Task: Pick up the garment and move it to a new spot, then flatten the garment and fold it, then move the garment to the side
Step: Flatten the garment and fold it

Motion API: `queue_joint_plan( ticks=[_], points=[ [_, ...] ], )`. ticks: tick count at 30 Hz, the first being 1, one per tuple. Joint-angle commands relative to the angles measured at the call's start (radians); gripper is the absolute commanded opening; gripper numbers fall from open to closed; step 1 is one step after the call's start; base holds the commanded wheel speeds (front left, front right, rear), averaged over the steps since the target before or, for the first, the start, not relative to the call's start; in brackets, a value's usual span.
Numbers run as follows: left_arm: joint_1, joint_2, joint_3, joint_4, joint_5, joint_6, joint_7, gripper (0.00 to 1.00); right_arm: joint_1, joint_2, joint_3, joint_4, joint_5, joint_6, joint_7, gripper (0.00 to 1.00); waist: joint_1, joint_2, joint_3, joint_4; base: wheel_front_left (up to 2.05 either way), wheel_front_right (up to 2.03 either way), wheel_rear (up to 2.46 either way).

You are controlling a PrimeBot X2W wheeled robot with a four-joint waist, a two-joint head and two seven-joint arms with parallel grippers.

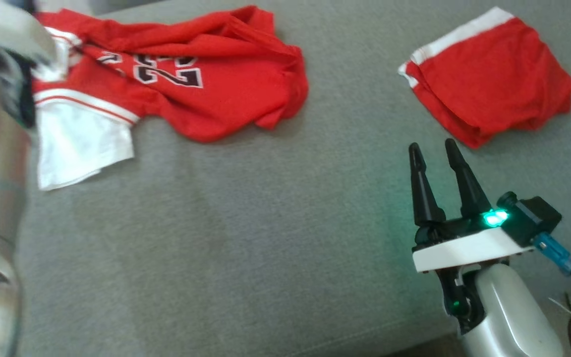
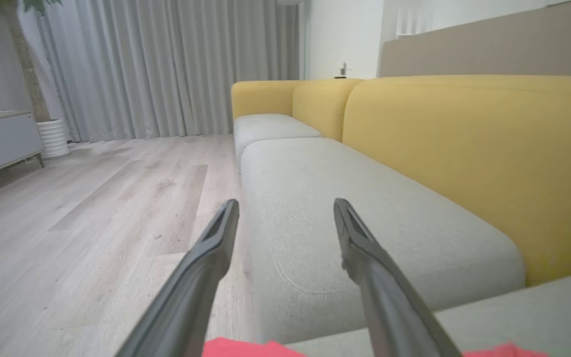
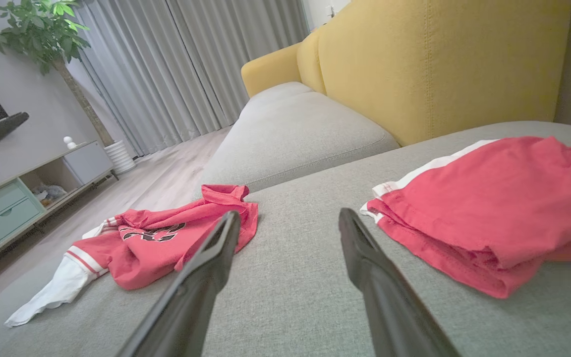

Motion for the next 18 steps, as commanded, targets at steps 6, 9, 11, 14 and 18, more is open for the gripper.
queue_joint_plan(
  ticks=[6, 9, 11, 14, 18],
  points=[
    [0.169, -0.032, -0.019, -0.099, -0.001, -0.052, -0.043, 1.00, 0.015, -0.003, -0.022, -0.014, -0.034, -0.001, -0.011, 1.00, 0.0000, 0.0000, -0.102, 0.108, 0.00, 0.00, 0.00],
    [0.294, -0.054, -0.022, -0.189, 0.002, -0.049, -0.046, 1.00, 0.033, -0.003, -0.039, -0.011, -0.045, -0.001, -0.011, 1.00, 0.0000, 0.0000, -0.132, 0.144, 0.00, 0.00, 0.00],
    [0.399, -0.080, -0.005, -0.264, -0.018, -0.045, -0.046, 1.00, 0.047, -0.003, -0.053, -0.012, -0.051, -0.001, -0.011, 1.00, 0.0000, 0.0000, -0.149, 0.169, 0.00, 0.00, 0.00],
    [0.554, -0.094, -0.011, -0.373, -0.007, -0.026, -0.047, 1.00, 0.067, -0.003, -0.063, -0.010, -0.053, -0.001, -0.011, 1.00, 0.0000, 0.0000, -0.169, 0.198, 0.00, 0.00, 0.00],
    [0.742, -0.115, -0.024, -0.516, 0.017, 0.027, -0.047, 1.00, 0.088, -0.003, -0.064, -0.007, -0.057, -0.001, -0.011, 1.00, 0.0000, 0.0000, -0.191, 0.230, 0.00, 0.00, 0.00]
  ],
)
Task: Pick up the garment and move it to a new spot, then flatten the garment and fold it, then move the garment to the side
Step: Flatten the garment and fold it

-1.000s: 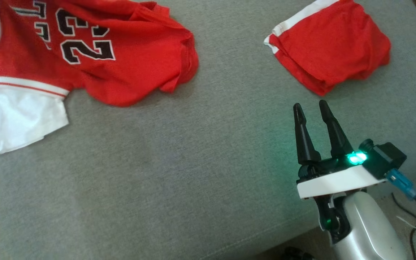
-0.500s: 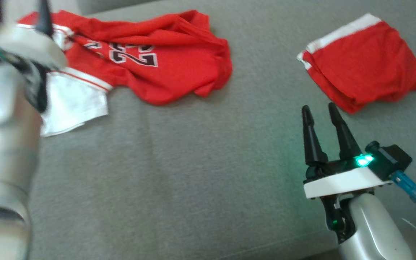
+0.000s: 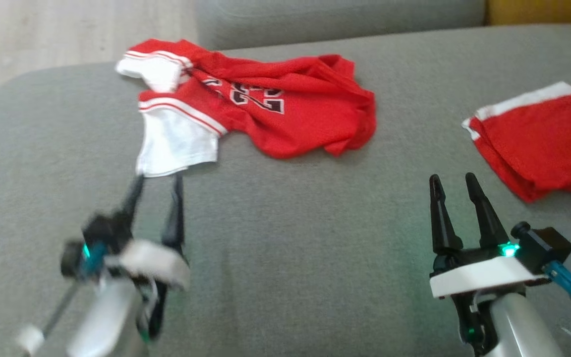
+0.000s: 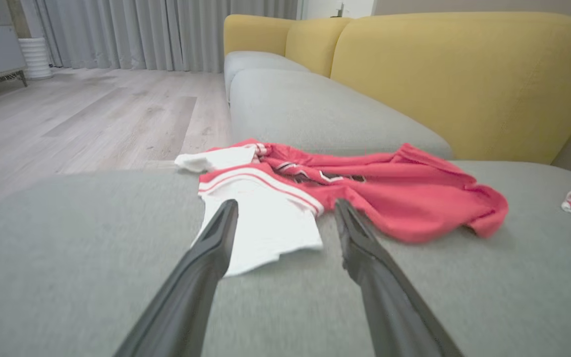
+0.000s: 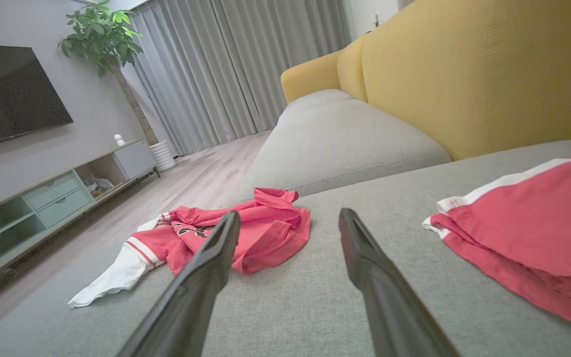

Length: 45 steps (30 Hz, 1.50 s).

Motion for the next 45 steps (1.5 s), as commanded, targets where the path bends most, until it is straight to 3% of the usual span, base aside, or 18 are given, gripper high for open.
queue_joint_plan(
  ticks=[1, 8, 16, 23, 32, 41, 42, 43, 44, 45],
  points=[
    [-0.016, 0.011, 0.026, -0.055, 0.012, 0.011, -0.009, 1.00, -0.005, -0.003, 0.020, -0.027, -0.007, -0.001, -0.011, 1.00, 0.0002, 0.0000, -0.020, 0.023, 0.00, 0.00, 0.00],
    [0.106, 0.008, 0.012, -0.152, 0.037, 0.061, -0.009, 1.00, -0.002, -0.003, 0.032, -0.025, -0.016, -0.001, -0.011, 1.00, 0.0002, 0.0000, -0.020, 0.035, 0.00, 0.00, 0.00],
    [0.041, 0.039, 0.009, -0.146, 0.057, 0.085, 0.052, 1.00, -0.019, -0.003, 0.042, -0.037, -0.020, -0.001, -0.011, 1.00, 0.0002, 0.0000, 0.035, 0.003, 0.00, 0.00, 0.00],
    [-0.116, 0.075, 0.039, -0.005, 0.058, 0.114, 0.157, 1.00, -0.049, -0.003, 0.030, -0.049, -0.026, -0.001, -0.011, 1.00, 0.0002, 0.0000, 0.137, -0.036, 0.00, 0.00, 0.00],
    [-0.297, 0.113, 0.076, 0.247, 0.047, 0.117, 0.171, 1.00, -0.078, -0.003, 0.032, -0.057, -0.022, -0.001, -0.011, 1.00, 0.0002, 0.0000, 0.219, -0.077, 0.00, 0.00, 0.00],
    [-0.362, 0.109, 0.031, 0.447, 0.056, 0.055, 0.231, 1.00, -0.092, -0.003, 0.023, -0.064, -0.017, -0.001, -0.011, 1.00, 0.0002, 0.0000, 0.233, -0.094, 0.00, 0.00, 0.00],
    [-0.363, 0.106, 0.030, 0.462, 0.052, 0.047, 0.231, 0.96, -0.093, -0.003, 0.020, -0.064, -0.016, -0.001, -0.011, 1.00, 0.0002, 0.0000, 0.231, -0.093, 0.00, 0.00, 0.00],
    [-0.364, 0.102, 0.029, 0.475, 0.049, 0.040, 0.230, 0.49, -0.094, -0.003, 0.018, -0.063, -0.016, -0.001, -0.011, 1.00, 0.0002, 0.0000, 0.228, -0.091, 0.00, 0.00, 0.00],
    [-0.364, 0.102, 0.029, 0.475, 0.049, 0.040, 0.230, 0.49, -0.094, -0.003, 0.018, -0.063, -0.016, -0.001, -0.011, 1.00, 0.0002, 0.0000, 0.228, -0.091, 0.00, 0.00, 0.00],
    [-0.365, 0.099, 0.027, 0.487, 0.046, 0.032, 0.227, 0.02, -0.093, -0.003, 0.016, -0.061, -0.016, -0.001, -0.011, 1.00, 0.0002, 0.0000, 0.224, -0.089, 0.00, 0.00, 0.00]
  ],
)
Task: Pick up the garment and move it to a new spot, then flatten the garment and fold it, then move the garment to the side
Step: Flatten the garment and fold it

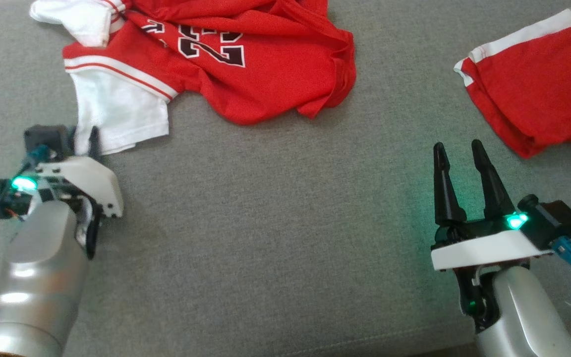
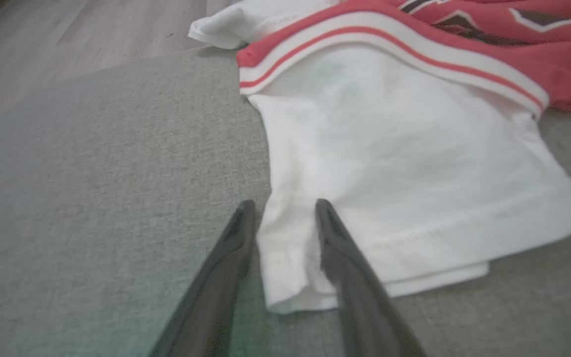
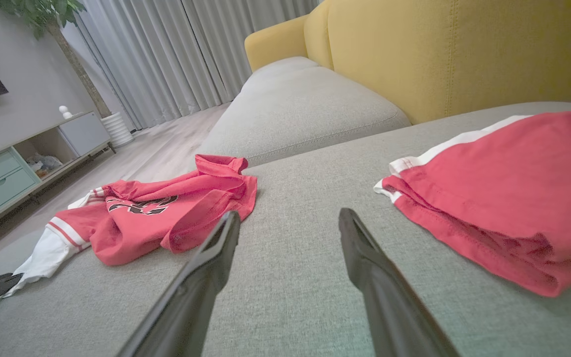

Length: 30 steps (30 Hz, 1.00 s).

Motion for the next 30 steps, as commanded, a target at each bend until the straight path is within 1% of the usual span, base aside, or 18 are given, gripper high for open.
queue_joint_plan(
  ticks=[1, 3, 10, 14, 19, 24, 30],
  points=[
    [0.020, 0.030, 0.011, 0.020, -0.004, 0.000, 0.007, 0.00, -0.019, -0.003, 0.022, -0.031, 0.001, -0.001, -0.011, 1.00, 0.0000, 0.0000, -0.005, 0.004, 0.00, 0.00, 0.00],
    [0.017, 0.025, 0.011, 0.029, -0.009, -0.014, -0.021, 0.00, -0.015, -0.003, 0.021, -0.027, -0.001, -0.001, -0.011, 1.00, 0.0000, 0.0000, -0.016, 0.011, 0.00, 0.00, 0.00],
    [0.038, -0.002, 0.020, 0.013, -0.030, -0.052, -0.169, 0.00, 0.002, -0.003, 0.018, -0.016, -0.002, -0.001, -0.011, 1.00, 0.0000, 0.0000, -0.081, 0.040, 0.00, 0.00, 0.00],
    [0.077, -0.015, 0.025, -0.029, -0.033, -0.054, -0.209, 0.00, 0.022, -0.003, 0.009, -0.011, -0.004, -0.001, -0.011, 1.00, 0.0000, 0.0000, -0.125, 0.069, 0.00, 0.00, 0.00],
    [0.158, -0.027, 0.045, -0.136, -0.037, -0.044, -0.221, 0.00, 0.049, -0.003, 0.006, -0.003, -0.007, -0.001, -0.011, 1.00, 0.0000, 0.0000, -0.180, 0.110, 0.00, 0.00, 0.00],
    [0.296, -0.022, 0.079, -0.301, -0.029, -0.008, -0.222, 0.00, 0.074, -0.003, 0.007, 0.006, -0.005, -0.001, -0.011, 1.00, 0.0000, 0.0000, -0.237, 0.149, 0.00, 0.00, 0.00],
    [0.495, 0.006, 0.098, -0.465, -0.030, 0.036, -0.221, 0.00, 0.104, -0.003, 0.005, 0.017, 0.008, -0.001, -0.011, 1.00, 0.0000, 0.0000, -0.299, 0.194, 0.00, 0.00, 0.00]
  ],
)
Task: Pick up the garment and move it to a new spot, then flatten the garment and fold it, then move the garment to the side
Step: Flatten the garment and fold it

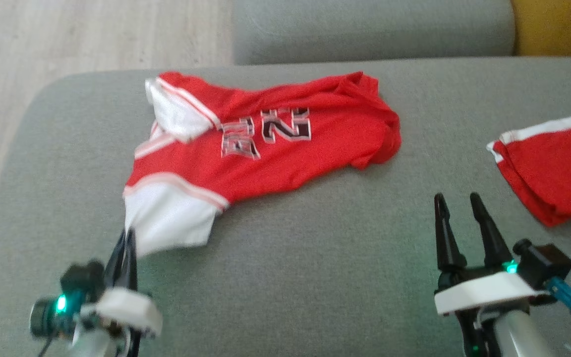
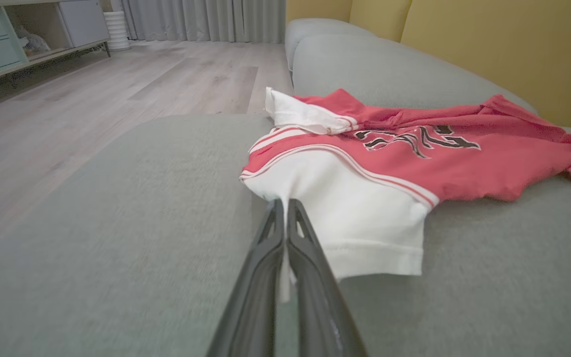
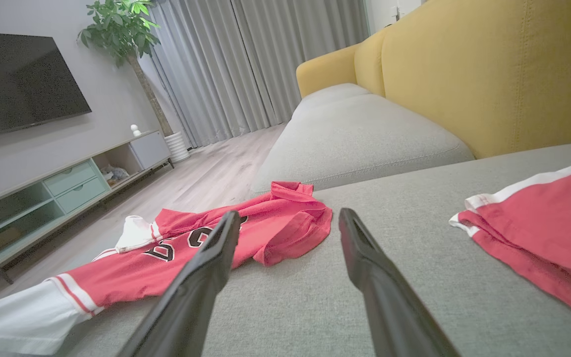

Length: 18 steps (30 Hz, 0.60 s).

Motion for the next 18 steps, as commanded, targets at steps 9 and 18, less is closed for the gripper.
queue_joint_plan(
  ticks=[9, 18],
  points=[
    [0.156, 0.084, 0.030, -0.240, 0.012, 0.061, 0.042, 1.00, 0.007, -0.003, 0.043, -0.012, 0.010, -0.001, -0.011, 1.00, 0.0002, 0.0000, -0.070, 0.047, 0.00, 0.00, 0.00],
    [0.078, 0.032, -0.032, -0.347, 0.068, 0.063, 0.015, 1.00, -0.002, -0.003, 0.054, -0.017, -0.004, -0.001, -0.011, 1.00, 0.0002, 0.0000, -0.063, 0.005, 0.00, 0.00, 0.00]
  ],
)
